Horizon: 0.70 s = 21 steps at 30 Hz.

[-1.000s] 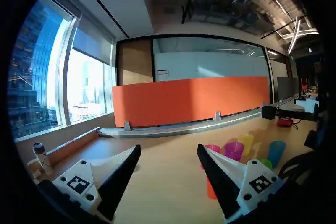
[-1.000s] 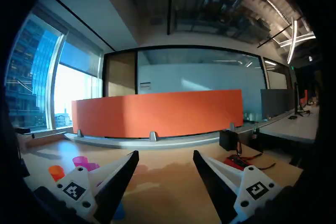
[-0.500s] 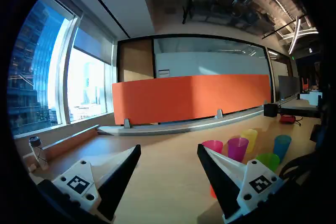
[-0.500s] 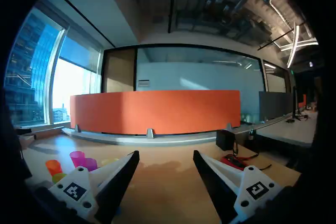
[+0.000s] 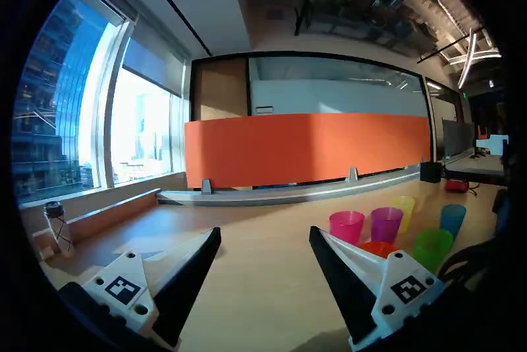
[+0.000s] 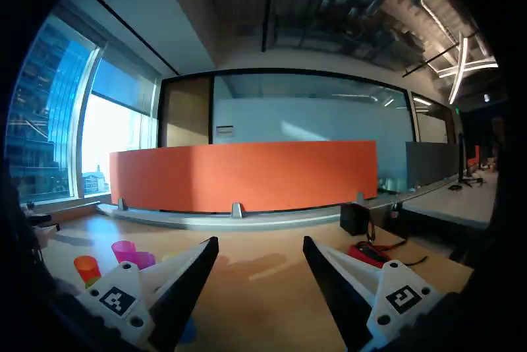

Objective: Pour water

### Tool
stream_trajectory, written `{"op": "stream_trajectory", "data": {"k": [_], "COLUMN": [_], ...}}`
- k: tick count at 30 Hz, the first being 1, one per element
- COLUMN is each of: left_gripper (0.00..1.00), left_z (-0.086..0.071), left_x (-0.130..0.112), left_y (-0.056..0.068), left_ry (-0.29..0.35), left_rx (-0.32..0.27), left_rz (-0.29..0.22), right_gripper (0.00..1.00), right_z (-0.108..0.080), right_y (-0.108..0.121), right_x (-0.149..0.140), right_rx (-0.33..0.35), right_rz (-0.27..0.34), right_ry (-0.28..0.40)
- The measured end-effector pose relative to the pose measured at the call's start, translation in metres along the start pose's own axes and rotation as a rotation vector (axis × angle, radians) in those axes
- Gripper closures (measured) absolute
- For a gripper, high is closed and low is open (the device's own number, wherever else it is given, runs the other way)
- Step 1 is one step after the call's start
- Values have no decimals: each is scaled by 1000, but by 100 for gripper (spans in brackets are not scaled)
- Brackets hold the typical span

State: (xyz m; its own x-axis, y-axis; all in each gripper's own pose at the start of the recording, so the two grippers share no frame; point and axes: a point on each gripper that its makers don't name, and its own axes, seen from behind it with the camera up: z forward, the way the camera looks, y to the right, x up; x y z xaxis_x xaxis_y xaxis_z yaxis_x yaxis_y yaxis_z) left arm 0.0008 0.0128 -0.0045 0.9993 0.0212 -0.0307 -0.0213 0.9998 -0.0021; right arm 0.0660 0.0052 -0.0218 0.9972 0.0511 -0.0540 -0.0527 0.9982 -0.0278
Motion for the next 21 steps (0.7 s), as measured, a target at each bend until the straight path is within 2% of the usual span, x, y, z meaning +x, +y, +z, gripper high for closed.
{"op": "stream_trajectory", "data": {"k": [8, 21], "left_gripper": [0, 0], "left_z": [1, 3], "left_x": [-11, -11], "left_y": [-10, -13], "left_ry": [-13, -13], "left_rx": [15, 1], "left_rz": [-5, -49], "right_gripper": [1, 1], "right_z": [4, 5], "right_y": [-5, -8], "right_x": [1, 2], "right_rx": [5, 10], "right_rz": [-9, -11], "right_ry": [-2, -2]}}
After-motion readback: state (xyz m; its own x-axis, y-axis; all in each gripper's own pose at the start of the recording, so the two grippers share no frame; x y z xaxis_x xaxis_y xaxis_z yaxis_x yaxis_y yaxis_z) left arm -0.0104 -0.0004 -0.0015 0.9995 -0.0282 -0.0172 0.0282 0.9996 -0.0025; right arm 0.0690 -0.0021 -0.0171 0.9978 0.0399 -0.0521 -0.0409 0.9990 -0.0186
